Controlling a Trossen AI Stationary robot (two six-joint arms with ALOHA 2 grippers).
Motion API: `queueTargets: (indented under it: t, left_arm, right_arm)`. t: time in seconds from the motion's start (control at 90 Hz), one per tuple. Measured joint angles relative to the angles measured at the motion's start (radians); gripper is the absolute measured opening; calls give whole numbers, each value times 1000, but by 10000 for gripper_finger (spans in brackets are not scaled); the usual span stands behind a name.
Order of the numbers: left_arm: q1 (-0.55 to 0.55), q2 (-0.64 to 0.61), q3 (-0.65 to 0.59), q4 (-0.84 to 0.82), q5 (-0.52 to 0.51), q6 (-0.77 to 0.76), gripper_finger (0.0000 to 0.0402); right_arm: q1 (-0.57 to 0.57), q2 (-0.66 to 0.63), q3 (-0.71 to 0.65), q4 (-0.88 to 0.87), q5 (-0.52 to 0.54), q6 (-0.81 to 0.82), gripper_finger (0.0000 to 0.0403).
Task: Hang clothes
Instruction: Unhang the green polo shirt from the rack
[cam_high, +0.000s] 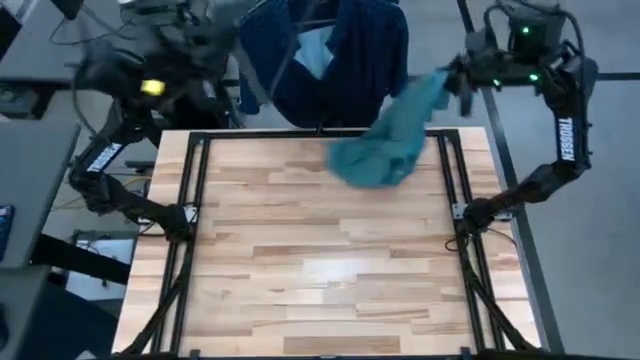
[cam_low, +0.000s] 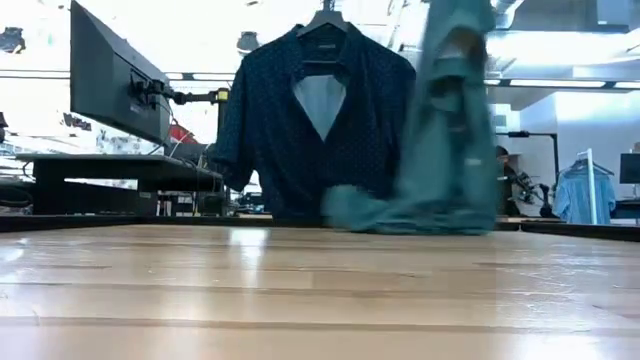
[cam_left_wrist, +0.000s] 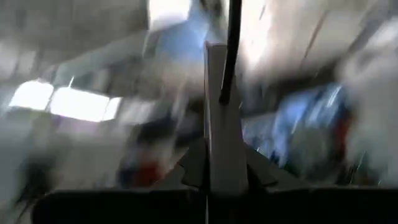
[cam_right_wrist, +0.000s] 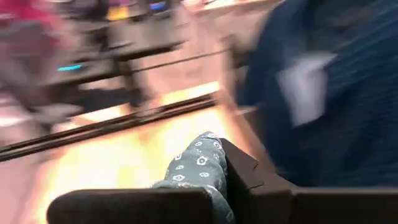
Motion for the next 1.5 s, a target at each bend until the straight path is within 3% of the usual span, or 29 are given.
queueTargets:
  t: [0.089, 0.222, 0.367, 0.511, 0.622, 0.789, 0.989, 1.167, 1.311, 1.5]
  left_arm:
    - [-1, -9, 2, -301, -198, 9, 26]
    - [-31, 20, -19, -735, -455, -140, 26]
    - [-93, 36, -162, -1029, -540, -382, 26]
    - [-202, 29, -418, -1025, -544, -554, 26]
    - [-276, 28, -561, -906, -537, -653, 29]
    - [-317, 38, -637, -826, -496, -720, 94]
    - [-298, 31, -586, -891, -422, -645, 171]
    - [-287, 29, -436, -943, -483, -503, 189]
    - [-264, 29, -329, -933, -530, -374, 190]
    - [-192, 29, -223, -933, -533, -334, 191]
  right_arm:
    - [55, -9, 0, -141, 52, 5, 0]
    - [129, -19, -17, -186, 325, 85, 0]
    - [139, -39, -74, -176, 385, 97, 0]
    - [149, -36, -177, -126, 392, 97, 0]
    - [161, -36, -259, -100, 393, 84, 0]
    - [175, -37, -359, -97, 389, 66, 0]
    - [180, -24, -383, -93, 385, 54, 0]
    - [173, -22, -384, -88, 384, 107, 9]
    - [186, -23, -383, -133, 386, 160, 63]
    - [237, -23, -383, -140, 344, 294, 154]
